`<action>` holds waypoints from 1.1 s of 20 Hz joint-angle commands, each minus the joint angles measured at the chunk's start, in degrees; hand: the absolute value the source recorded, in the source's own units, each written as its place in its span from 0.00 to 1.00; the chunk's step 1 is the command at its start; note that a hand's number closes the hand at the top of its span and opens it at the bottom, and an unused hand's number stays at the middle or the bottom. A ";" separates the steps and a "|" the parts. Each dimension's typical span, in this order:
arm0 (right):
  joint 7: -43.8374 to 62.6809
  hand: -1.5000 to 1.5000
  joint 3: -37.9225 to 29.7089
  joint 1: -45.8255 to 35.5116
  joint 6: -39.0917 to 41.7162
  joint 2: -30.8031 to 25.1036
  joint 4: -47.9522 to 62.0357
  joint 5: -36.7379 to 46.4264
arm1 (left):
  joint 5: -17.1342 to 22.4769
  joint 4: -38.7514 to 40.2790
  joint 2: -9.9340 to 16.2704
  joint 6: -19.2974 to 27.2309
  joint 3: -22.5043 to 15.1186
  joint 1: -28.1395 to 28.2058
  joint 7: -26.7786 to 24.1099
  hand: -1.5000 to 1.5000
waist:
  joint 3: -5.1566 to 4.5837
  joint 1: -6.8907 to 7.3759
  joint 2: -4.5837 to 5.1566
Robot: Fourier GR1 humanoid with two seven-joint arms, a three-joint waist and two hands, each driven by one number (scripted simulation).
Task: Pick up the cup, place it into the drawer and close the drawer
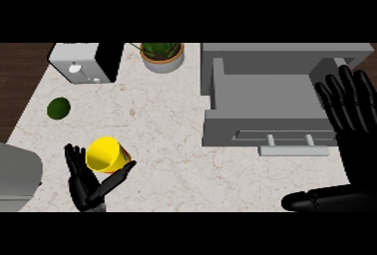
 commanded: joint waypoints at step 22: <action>-1.71 0.00 1.90 1.05 -1.27 1.86 0.35 3.21 | 3.53 16.75 1.21 -18.76 4.11 -10.90 -13.72 1.00 | -0.01 -0.11 0.04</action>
